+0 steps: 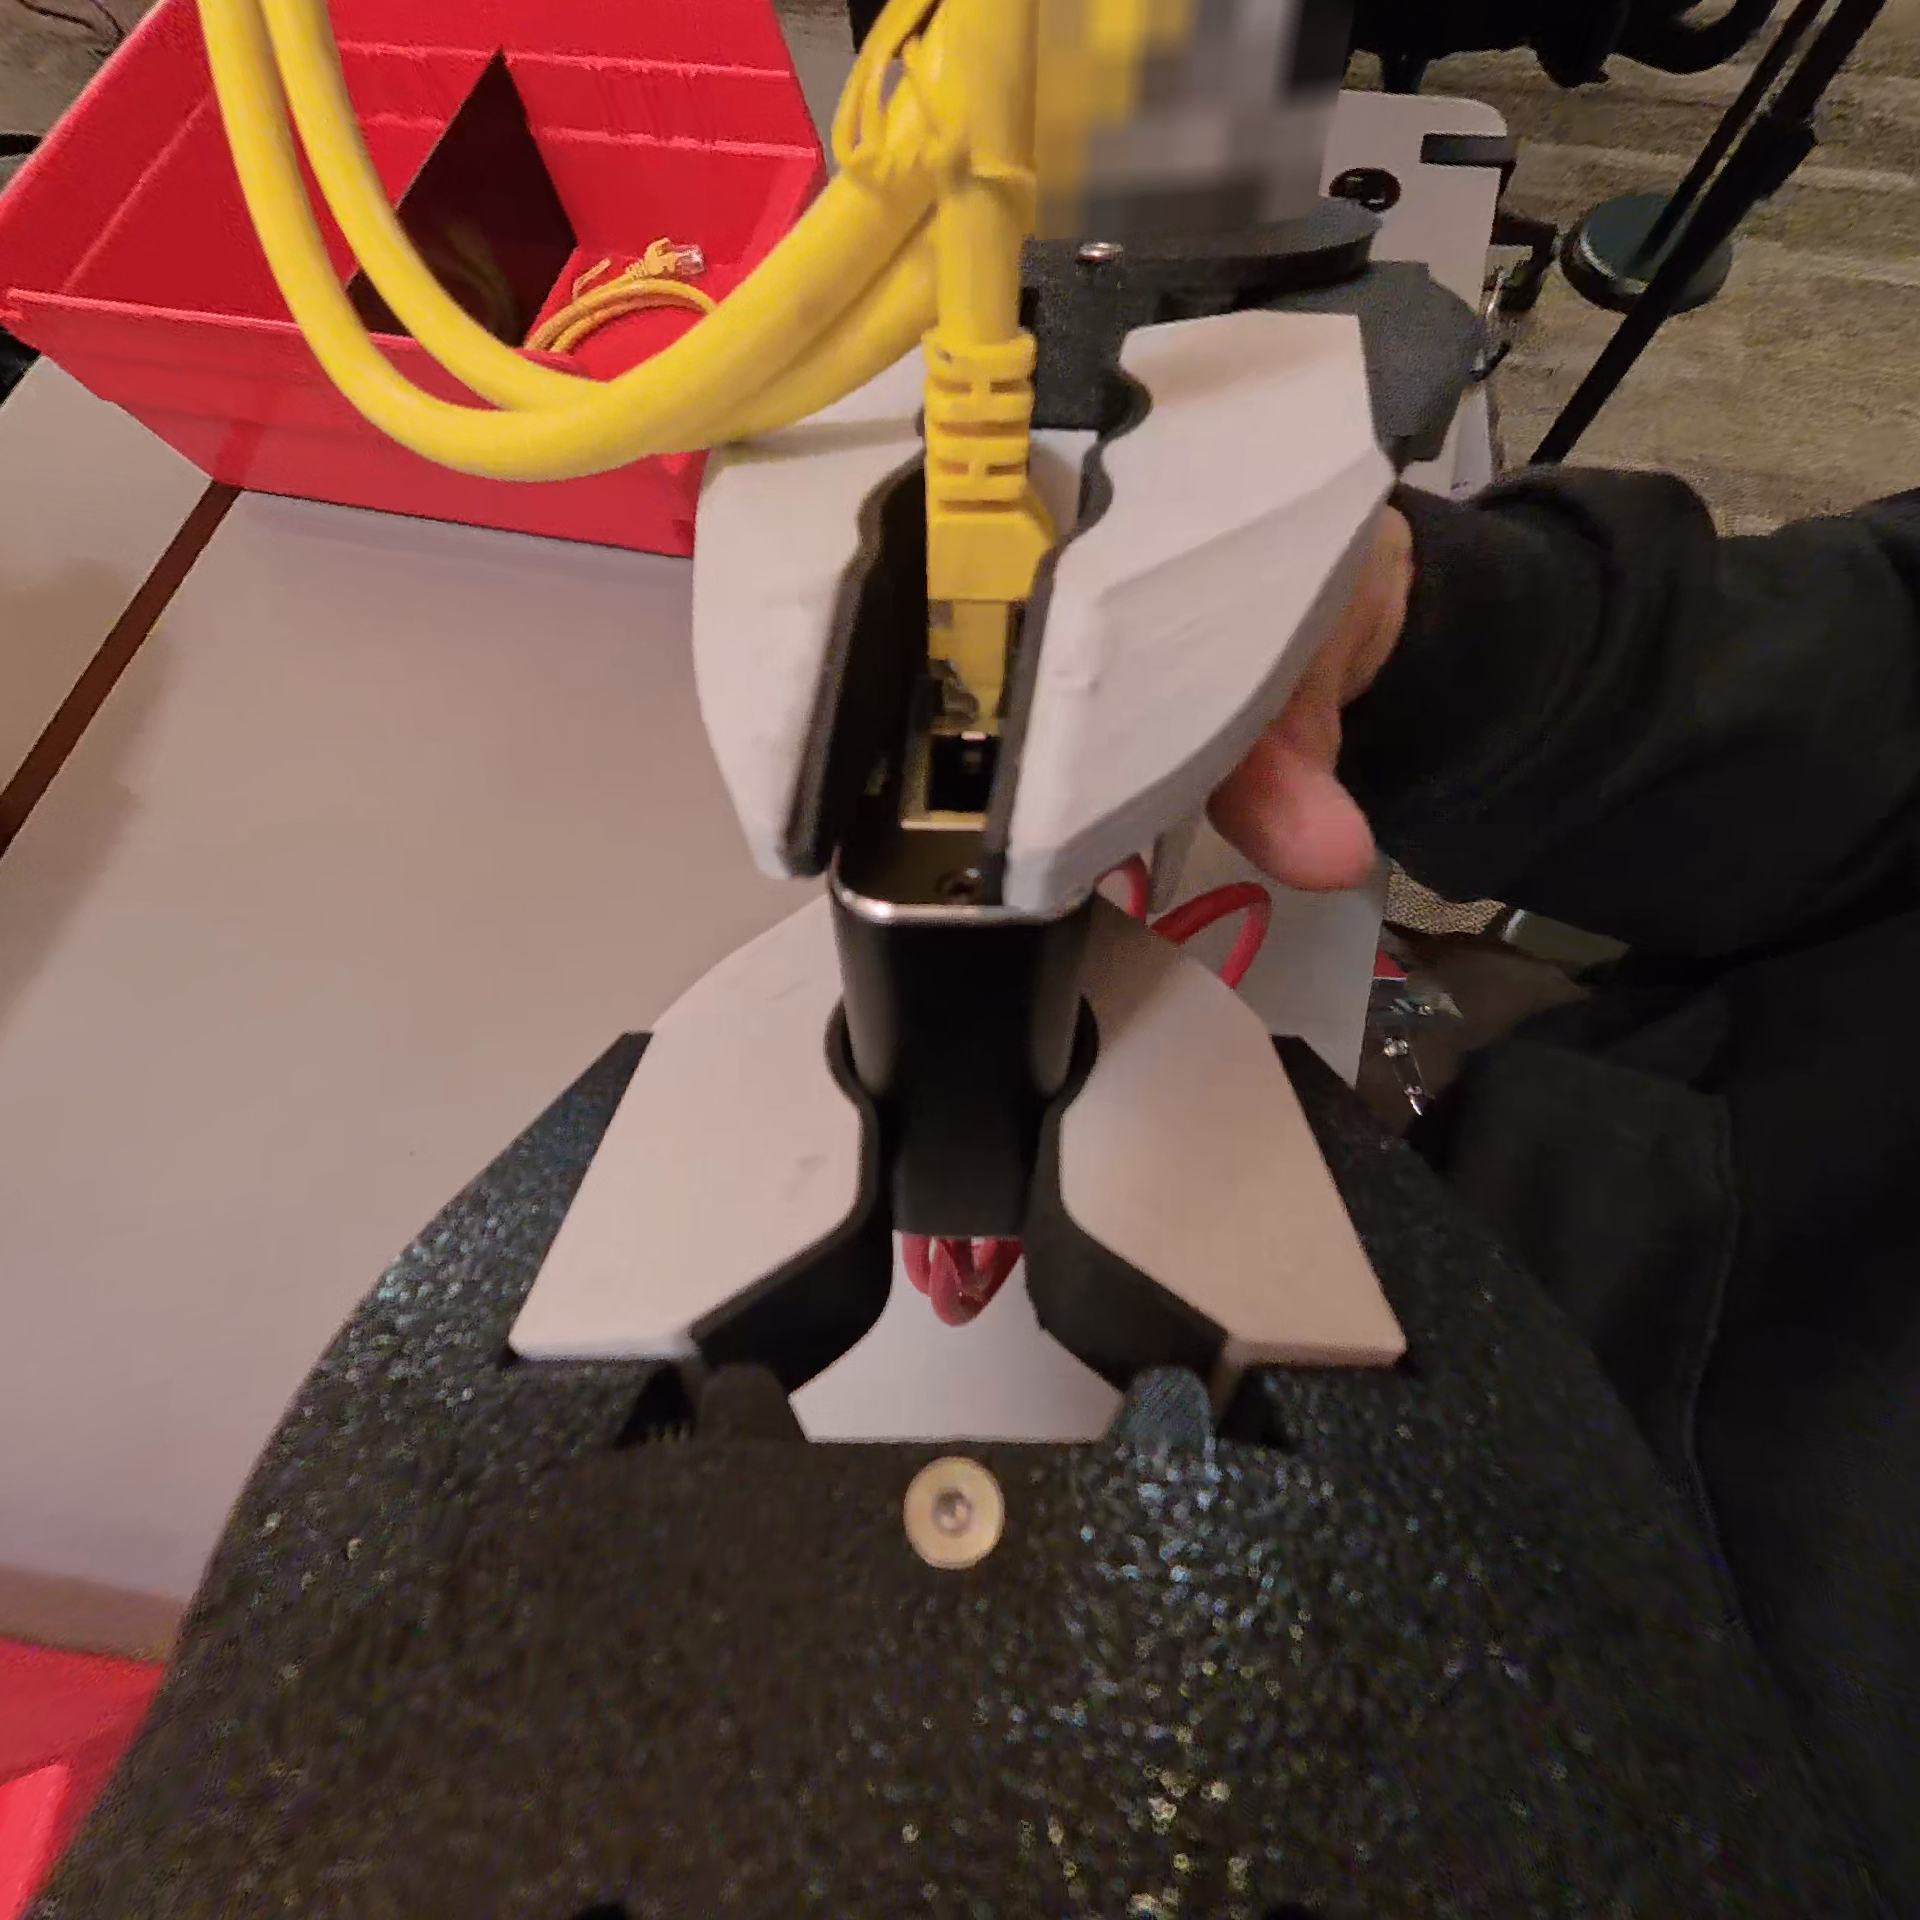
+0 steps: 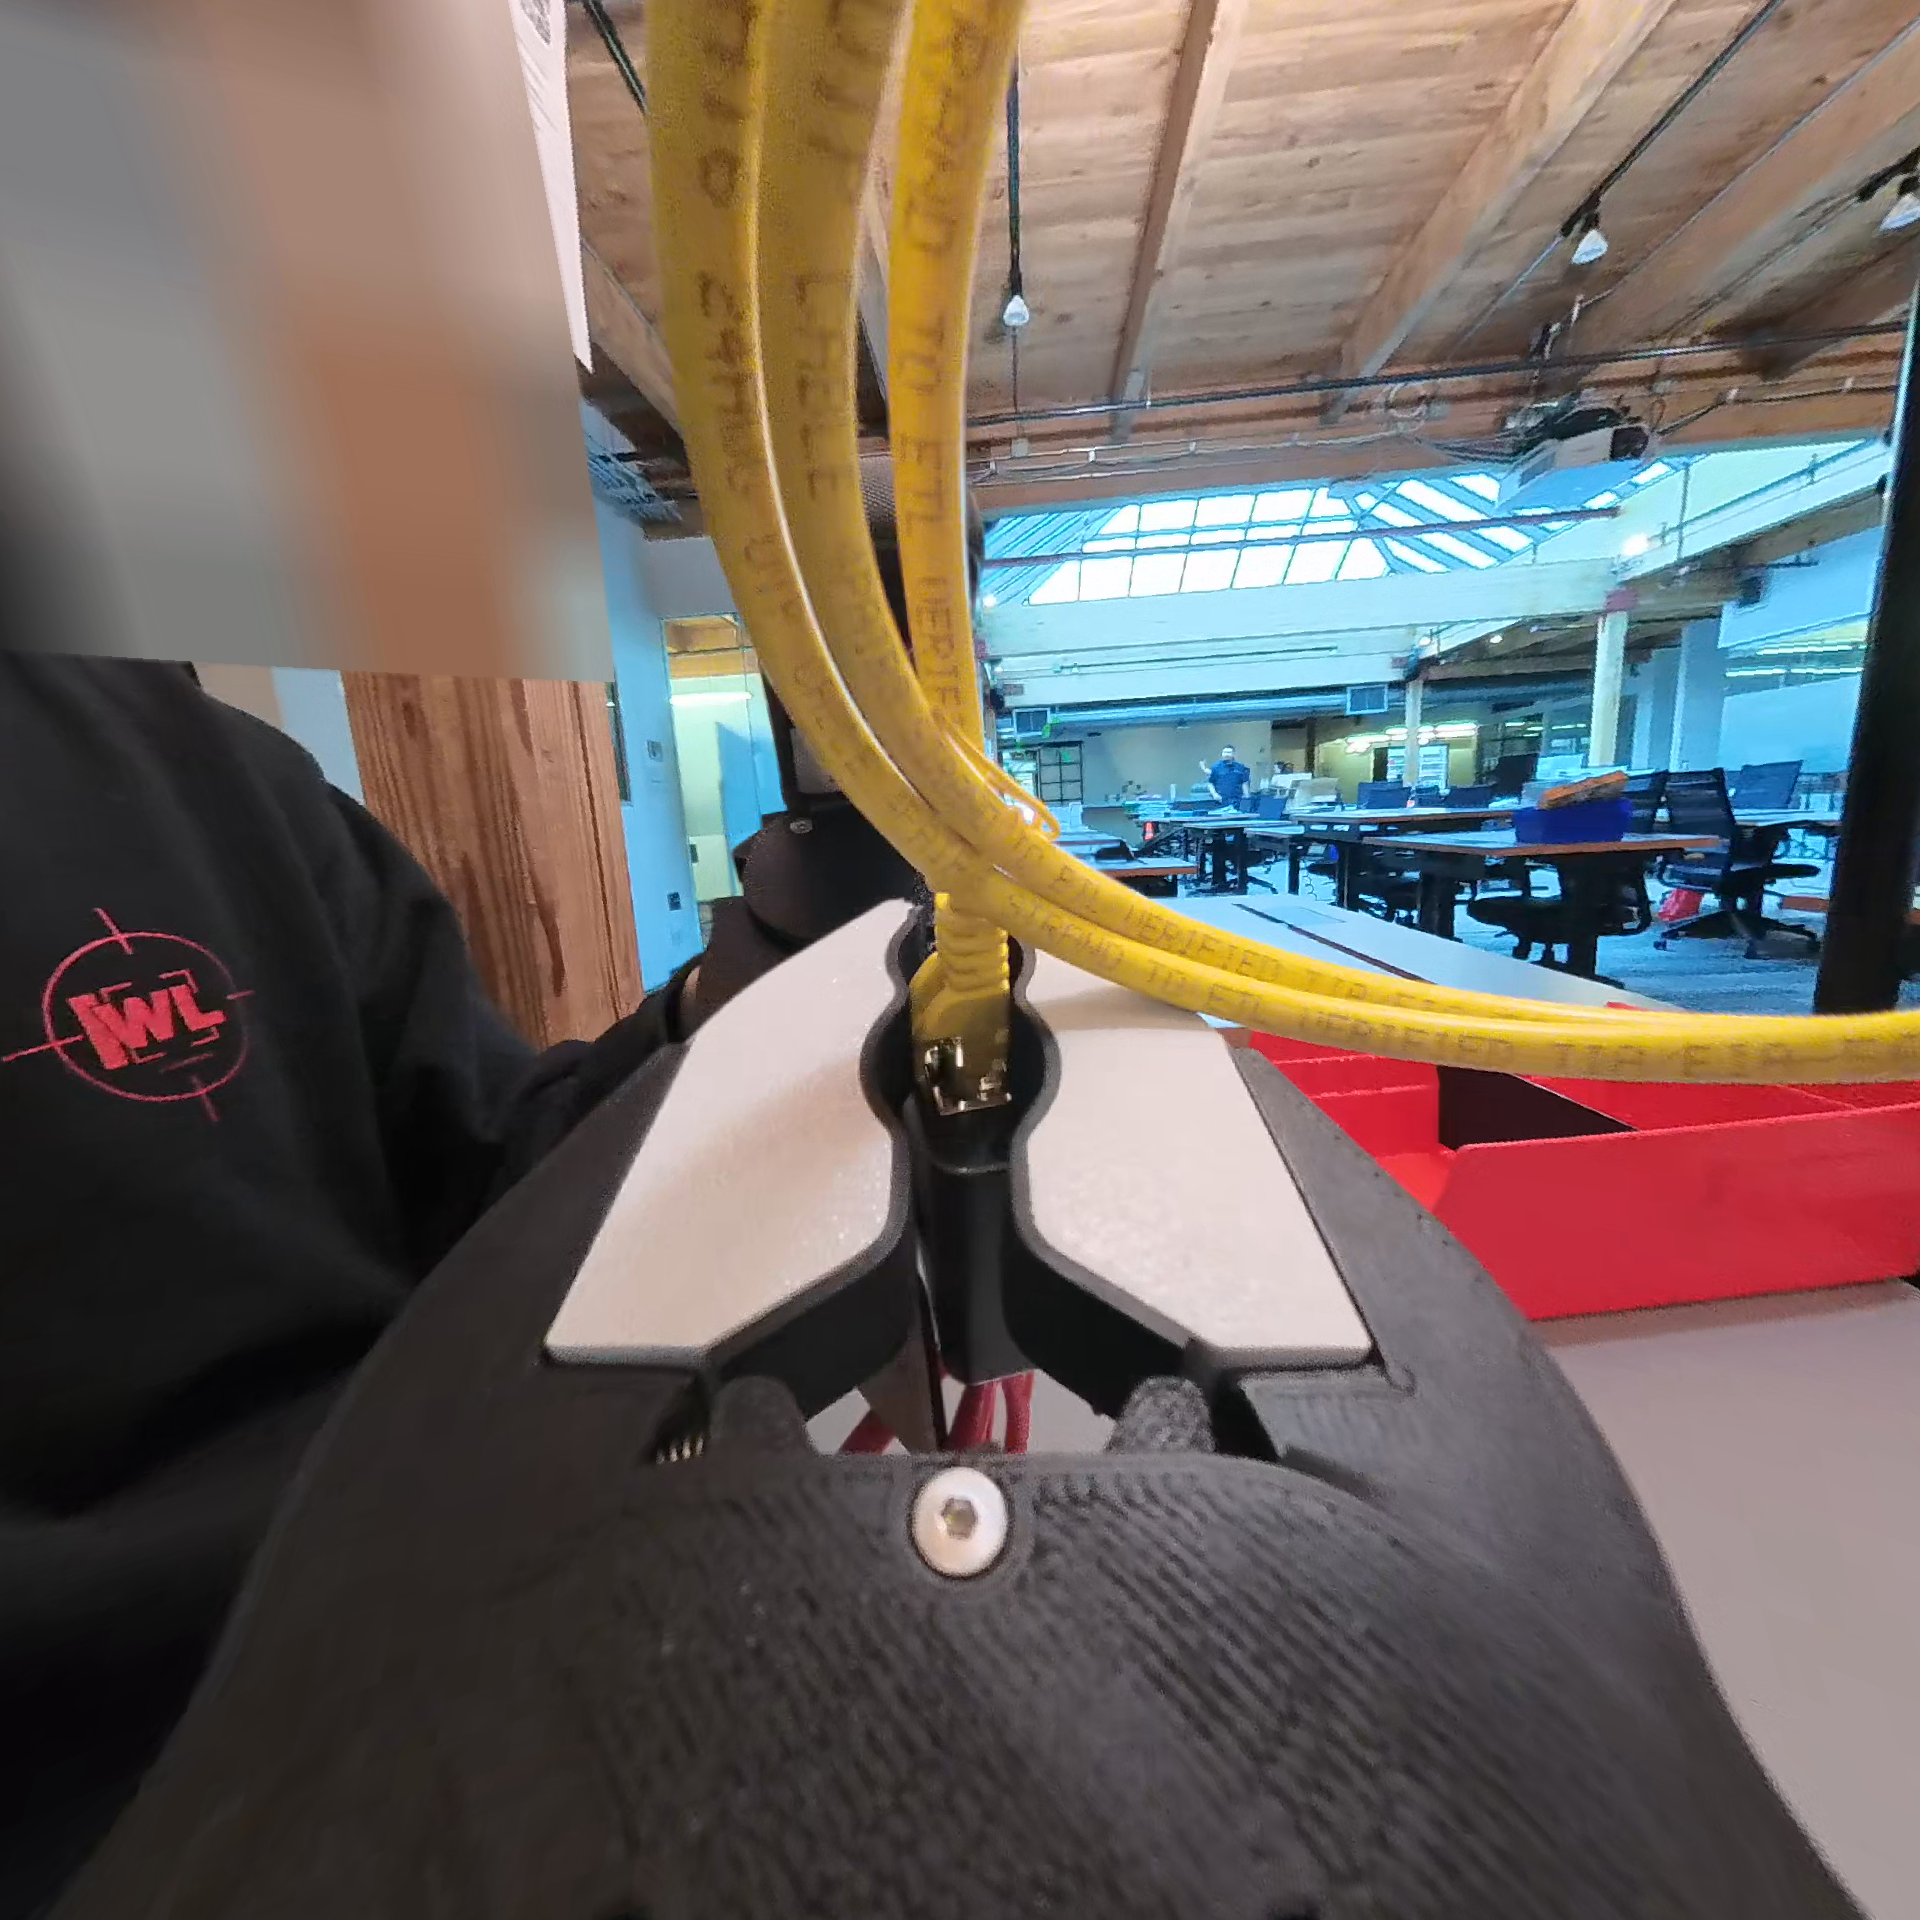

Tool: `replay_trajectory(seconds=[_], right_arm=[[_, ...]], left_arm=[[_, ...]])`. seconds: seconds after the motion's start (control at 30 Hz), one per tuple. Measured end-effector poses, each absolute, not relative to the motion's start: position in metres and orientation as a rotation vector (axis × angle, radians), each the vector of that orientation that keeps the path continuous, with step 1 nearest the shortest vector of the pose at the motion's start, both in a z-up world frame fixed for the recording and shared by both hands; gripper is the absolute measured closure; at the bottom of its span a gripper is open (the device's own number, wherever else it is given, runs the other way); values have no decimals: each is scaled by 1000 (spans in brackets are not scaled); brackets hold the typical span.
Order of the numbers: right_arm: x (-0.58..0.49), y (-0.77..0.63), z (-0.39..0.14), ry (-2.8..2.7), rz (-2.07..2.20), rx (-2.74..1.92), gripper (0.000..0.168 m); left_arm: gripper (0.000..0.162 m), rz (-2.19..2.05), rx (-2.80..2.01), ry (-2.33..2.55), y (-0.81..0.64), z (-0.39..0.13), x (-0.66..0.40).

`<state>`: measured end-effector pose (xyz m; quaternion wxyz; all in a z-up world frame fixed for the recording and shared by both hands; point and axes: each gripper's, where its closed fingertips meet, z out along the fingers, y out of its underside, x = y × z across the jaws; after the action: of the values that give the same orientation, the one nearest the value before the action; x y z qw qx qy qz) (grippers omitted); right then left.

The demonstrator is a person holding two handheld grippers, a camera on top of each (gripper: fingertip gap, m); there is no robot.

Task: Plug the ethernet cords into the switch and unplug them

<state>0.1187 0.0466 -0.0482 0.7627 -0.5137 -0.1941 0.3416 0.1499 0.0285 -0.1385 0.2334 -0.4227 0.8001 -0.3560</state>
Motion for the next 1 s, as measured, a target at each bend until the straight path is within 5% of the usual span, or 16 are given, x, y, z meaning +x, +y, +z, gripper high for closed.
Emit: replay_trajectory(seconds=[1.0], right_arm=[[109, 40, -46, -509, 670, -1183, 157]], left_arm=[[134, -1153, -1042, 2271, 13, -132, 143]])
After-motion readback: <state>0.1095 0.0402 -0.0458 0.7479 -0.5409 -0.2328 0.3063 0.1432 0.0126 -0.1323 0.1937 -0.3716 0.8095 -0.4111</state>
